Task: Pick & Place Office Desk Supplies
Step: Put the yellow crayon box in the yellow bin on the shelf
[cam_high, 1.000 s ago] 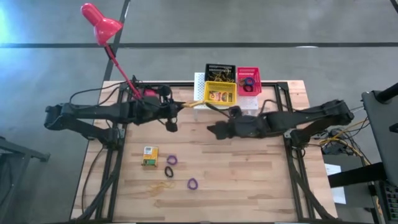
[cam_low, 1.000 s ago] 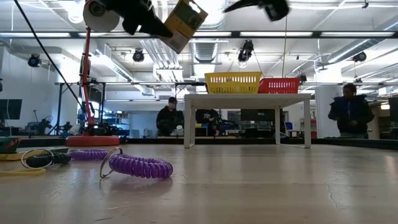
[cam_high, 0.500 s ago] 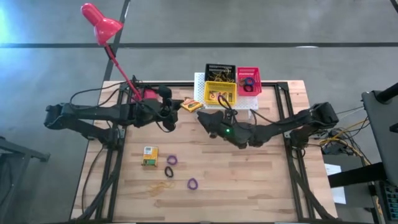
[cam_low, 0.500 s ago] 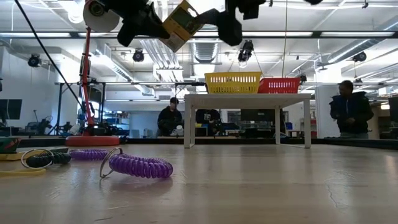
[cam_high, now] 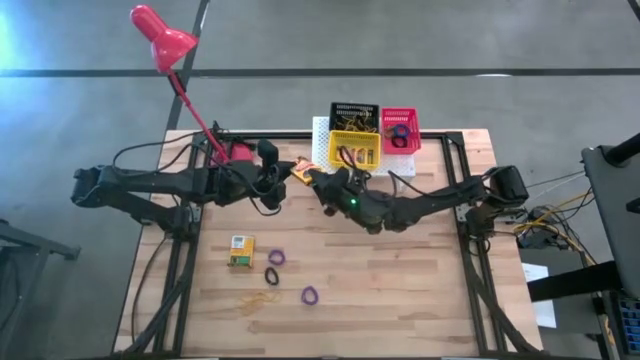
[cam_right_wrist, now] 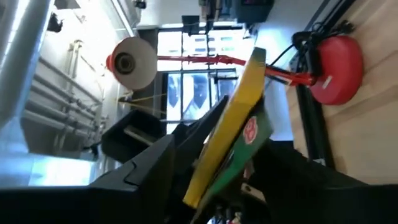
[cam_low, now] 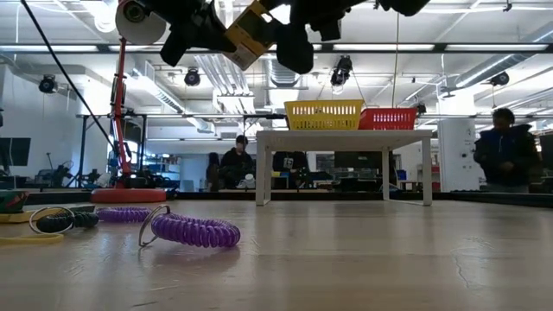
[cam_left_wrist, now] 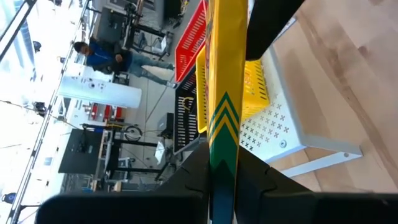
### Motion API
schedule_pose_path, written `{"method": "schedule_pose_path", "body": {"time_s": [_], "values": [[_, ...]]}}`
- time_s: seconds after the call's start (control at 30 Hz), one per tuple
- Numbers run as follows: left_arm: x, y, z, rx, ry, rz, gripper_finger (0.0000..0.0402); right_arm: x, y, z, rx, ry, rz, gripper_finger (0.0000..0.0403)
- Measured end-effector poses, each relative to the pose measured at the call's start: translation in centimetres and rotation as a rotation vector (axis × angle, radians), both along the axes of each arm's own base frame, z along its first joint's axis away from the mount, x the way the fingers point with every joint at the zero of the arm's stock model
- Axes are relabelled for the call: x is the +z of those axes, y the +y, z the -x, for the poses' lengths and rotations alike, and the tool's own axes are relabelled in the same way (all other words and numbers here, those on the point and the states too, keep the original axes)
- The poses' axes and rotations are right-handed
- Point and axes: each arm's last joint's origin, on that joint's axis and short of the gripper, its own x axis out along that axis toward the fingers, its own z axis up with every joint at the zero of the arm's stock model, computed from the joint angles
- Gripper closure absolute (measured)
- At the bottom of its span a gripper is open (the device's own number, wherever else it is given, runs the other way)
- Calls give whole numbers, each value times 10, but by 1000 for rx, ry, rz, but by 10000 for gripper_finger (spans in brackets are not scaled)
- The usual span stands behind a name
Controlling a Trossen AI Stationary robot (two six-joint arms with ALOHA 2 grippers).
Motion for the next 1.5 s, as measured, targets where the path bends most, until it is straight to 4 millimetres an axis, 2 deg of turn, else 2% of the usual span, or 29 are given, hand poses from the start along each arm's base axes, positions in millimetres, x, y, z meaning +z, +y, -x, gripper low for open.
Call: {"method": "schedule_pose_path", "body": {"time_s": [0.17,0.37,0.5,0.77,0.97,1.13,1.33,1.4,1.5], "values": [[0,0,0,-1,2,1,359,0,-2,0,-52,36,0,246],[0,0,0,-11,-1,5,357,2,-2,1,-76,38,3,326],[0,-1,0,-41,-1,19,330,1,-2,1,-93,62,19,375],[2,-5,2,-58,-42,94,238,9,-4,11,-121,203,117,377],[9,-15,7,-106,-171,321,171,27,-9,39,-143,498,283,377],[8,-21,8,-25,-286,602,139,65,-22,77,-69,644,427,377],[3,-25,10,30,-309,842,131,109,-65,134,216,850,324,377],[1,-26,10,29,-293,880,131,114,-84,149,308,958,267,377],[-1,-26,11,52,-287,915,135,119,-111,159,404,1043,242,376]]}}
